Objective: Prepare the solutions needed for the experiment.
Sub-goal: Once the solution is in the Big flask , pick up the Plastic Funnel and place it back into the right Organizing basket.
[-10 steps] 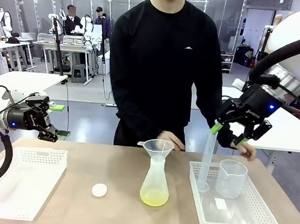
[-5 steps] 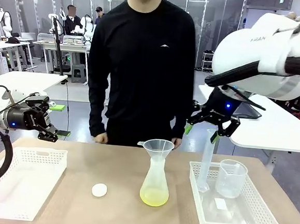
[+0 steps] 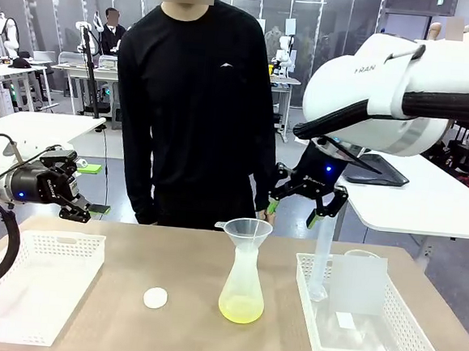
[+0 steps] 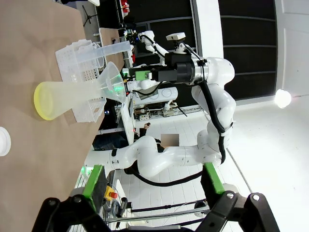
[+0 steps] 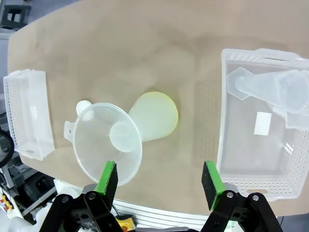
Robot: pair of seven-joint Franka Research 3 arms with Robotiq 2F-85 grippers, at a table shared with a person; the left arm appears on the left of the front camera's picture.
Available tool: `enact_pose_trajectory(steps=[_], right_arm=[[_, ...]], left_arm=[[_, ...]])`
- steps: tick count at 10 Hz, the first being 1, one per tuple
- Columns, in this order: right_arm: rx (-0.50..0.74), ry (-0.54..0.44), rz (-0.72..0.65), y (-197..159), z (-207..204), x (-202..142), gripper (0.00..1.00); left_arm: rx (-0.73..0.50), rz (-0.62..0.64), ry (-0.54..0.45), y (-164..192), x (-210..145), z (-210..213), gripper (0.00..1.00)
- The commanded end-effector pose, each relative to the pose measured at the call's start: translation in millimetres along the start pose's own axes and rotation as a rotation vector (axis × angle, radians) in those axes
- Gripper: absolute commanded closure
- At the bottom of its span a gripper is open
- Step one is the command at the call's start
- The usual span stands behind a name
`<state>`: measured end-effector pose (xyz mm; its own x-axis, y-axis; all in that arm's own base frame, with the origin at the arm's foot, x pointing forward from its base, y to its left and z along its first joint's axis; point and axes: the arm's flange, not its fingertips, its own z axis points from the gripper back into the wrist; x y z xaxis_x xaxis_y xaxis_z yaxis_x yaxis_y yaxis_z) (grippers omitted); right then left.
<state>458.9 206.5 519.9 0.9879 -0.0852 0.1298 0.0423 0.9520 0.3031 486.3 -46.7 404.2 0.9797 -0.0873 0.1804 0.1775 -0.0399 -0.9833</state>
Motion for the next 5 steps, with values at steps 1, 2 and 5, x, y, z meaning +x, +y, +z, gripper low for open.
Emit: enact_pose_trajectory(steps=[1,2,5], right_arm=[[0.003,0.020,-0.029,11.8,-2.9,4.4,0.12],[-0.002,0.030,-0.023,15.6,-6.8,3.7,0.12],[0.011,0.076,-0.030,27.0,-25.5,7.5,0.12]], left_arm=[[-0.004,-0.004,0.003,-2.4,-0.5,0.0,0.00],[-0.004,-0.004,0.003,-2.4,-0.5,0.0,0.00],[-0.004,-0.004,0.003,-2.4,-0.5,0.0,0.00]])
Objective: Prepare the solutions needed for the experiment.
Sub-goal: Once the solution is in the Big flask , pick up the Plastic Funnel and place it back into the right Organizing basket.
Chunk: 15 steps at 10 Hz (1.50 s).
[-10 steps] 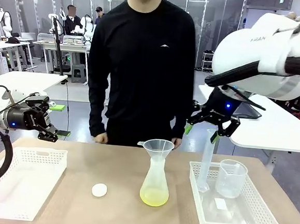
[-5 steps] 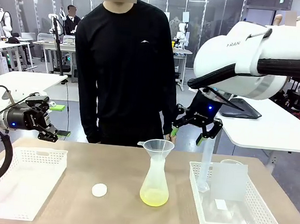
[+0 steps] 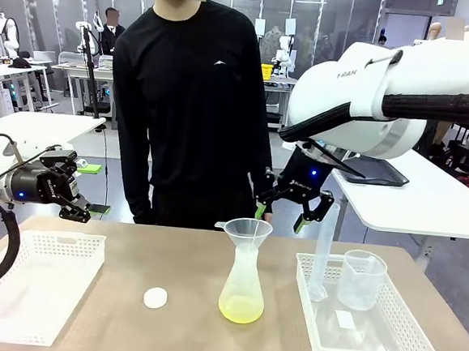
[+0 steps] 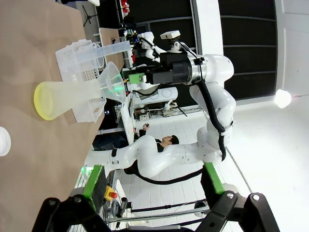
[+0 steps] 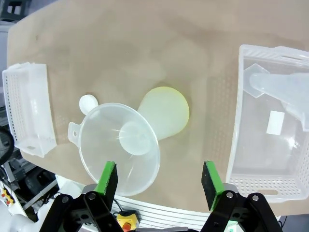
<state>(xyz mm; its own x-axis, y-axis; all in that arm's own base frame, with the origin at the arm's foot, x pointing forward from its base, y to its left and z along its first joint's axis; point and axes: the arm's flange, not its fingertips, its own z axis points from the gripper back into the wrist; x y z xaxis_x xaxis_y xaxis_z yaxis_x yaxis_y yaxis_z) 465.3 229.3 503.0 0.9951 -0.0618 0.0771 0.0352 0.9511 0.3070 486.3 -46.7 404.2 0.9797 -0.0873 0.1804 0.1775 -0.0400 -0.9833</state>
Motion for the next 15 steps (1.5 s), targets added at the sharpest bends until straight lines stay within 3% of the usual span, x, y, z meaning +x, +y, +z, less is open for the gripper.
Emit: enact_pose_trajectory(steps=[1,5,6,7,8,9,10,11,12,13,14,15], right_arm=[[0.013,0.025,-0.033,13.7,-7.3,5.8,0.12],[-0.017,0.021,-0.070,12.8,-19.6,8.8,0.12],[-0.004,0.031,-0.078,11.3,-20.4,8.7,0.30],[0.000,0.037,-0.088,10.3,-20.7,7.9,0.30],[0.003,0.041,-0.089,10.1,-21.1,7.2,0.48],[-0.001,0.050,-0.097,9.8,-22.7,6.9,0.35],[0.000,0.055,-0.099,9.3,-24.4,7.1,0.66],[0.001,0.060,-0.105,8.7,-26.8,7.9,0.54],[-0.002,0.061,-0.109,8.5,-28.0,7.7,0.85],[-0.004,0.063,-0.112,7.5,-28.9,7.7,0.72],[0.006,0.065,-0.116,6.6,-29.5,8.2,1.00],[0.006,0.064,-0.118,6.1,-30.5,8.5,0.91]], left_arm=[[-0.004,-0.004,0.003,-2.4,-0.5,0.0,0.00],[-0.004,-0.004,0.003,-2.4,-0.5,0.0,0.00],[-0.004,-0.004,0.003,-2.4,-0.5,0.0,0.00],[-0.004,-0.004,0.003,-2.4,-0.5,0.0,0.00],[-0.004,-0.004,0.003,-2.4,-0.5,0.0,0.00],[-0.004,-0.004,0.003,-2.4,-0.5,0.0,0.00],[-0.004,-0.004,0.003,-2.4,-0.5,0.0,0.00],[-0.004,-0.004,0.003,-2.4,-0.5,0.0,0.00],[-0.004,-0.004,0.003,-2.4,-0.5,0.0,0.00],[-0.004,-0.004,0.003,-2.4,-0.5,0.0,0.00],[-0.004,-0.004,0.003,-2.4,-0.5,0.0,0.00],[-0.004,-0.004,0.003,-2.4,-0.5,0.0,0.00]])
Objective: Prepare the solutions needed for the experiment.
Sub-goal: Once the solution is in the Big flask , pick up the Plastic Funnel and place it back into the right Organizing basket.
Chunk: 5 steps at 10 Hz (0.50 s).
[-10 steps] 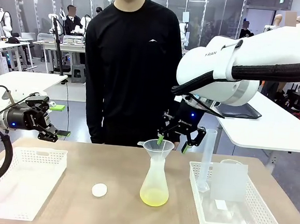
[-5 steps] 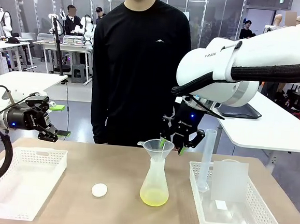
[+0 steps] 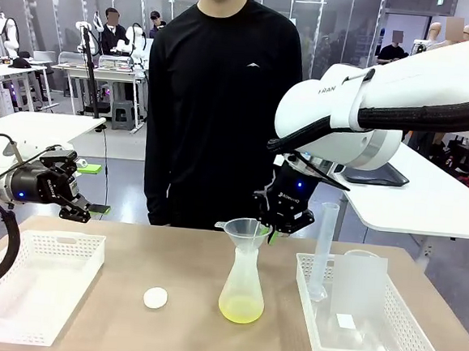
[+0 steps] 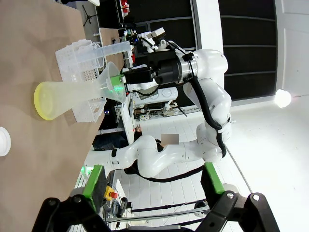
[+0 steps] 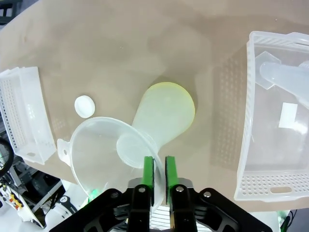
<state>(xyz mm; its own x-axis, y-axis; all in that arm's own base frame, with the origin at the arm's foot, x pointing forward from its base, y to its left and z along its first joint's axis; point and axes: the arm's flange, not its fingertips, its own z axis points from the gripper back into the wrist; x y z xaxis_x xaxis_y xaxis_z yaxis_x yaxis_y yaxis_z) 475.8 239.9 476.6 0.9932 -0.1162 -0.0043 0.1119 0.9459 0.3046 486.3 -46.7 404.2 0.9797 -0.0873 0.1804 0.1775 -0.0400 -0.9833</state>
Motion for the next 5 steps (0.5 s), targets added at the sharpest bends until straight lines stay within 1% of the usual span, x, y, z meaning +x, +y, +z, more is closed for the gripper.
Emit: enact_pose_trajectory(steps=[1,4,5], right_arm=[[0.013,0.004,-0.044,3.7,-1.9,-0.2,1.00],[0.014,0.010,-0.042,3.3,-3.7,-1.3,1.00],[0.031,0.007,-0.035,3.7,-3.6,-1.8,1.00]], left_arm=[[-0.004,-0.004,0.003,-2.4,-0.5,0.0,0.00],[-0.004,-0.004,0.003,-2.4,-0.5,0.0,0.00],[-0.004,-0.004,0.003,-2.4,-0.5,0.0,0.00]])
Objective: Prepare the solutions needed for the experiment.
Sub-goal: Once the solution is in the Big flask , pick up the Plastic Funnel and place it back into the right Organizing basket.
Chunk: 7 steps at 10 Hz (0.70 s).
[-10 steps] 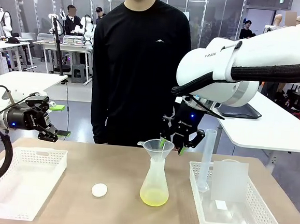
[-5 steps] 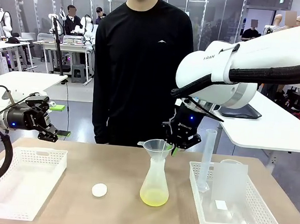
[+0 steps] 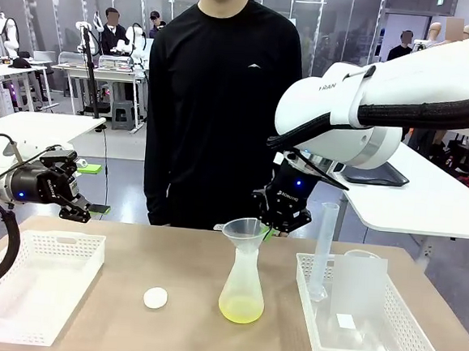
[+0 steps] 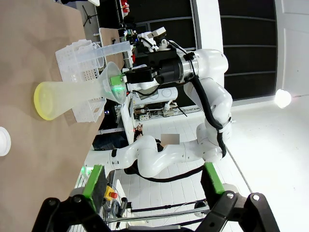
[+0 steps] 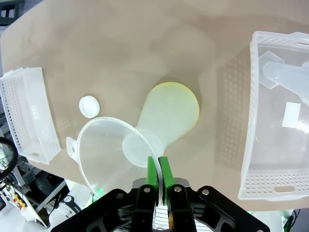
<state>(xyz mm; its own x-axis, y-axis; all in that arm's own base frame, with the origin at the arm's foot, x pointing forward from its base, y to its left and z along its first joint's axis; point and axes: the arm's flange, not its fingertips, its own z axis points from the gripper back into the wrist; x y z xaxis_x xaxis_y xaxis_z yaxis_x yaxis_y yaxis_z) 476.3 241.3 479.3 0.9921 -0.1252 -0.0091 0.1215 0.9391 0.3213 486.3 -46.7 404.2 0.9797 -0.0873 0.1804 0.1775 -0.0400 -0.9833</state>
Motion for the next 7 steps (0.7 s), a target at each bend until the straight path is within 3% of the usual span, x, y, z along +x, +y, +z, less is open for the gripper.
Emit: enact_pose_trajectory(steps=[1,7], right_arm=[[0.032,0.002,-0.006,1.3,-4.2,-4.0,1.00],[0.092,-0.084,0.053,3.4,23.5,-29.4,1.00]], left_arm=[[-0.004,-0.004,0.003,-2.4,-0.5,0.0,0.00],[-0.004,-0.004,0.003,-2.4,-0.5,0.0,0.00]])
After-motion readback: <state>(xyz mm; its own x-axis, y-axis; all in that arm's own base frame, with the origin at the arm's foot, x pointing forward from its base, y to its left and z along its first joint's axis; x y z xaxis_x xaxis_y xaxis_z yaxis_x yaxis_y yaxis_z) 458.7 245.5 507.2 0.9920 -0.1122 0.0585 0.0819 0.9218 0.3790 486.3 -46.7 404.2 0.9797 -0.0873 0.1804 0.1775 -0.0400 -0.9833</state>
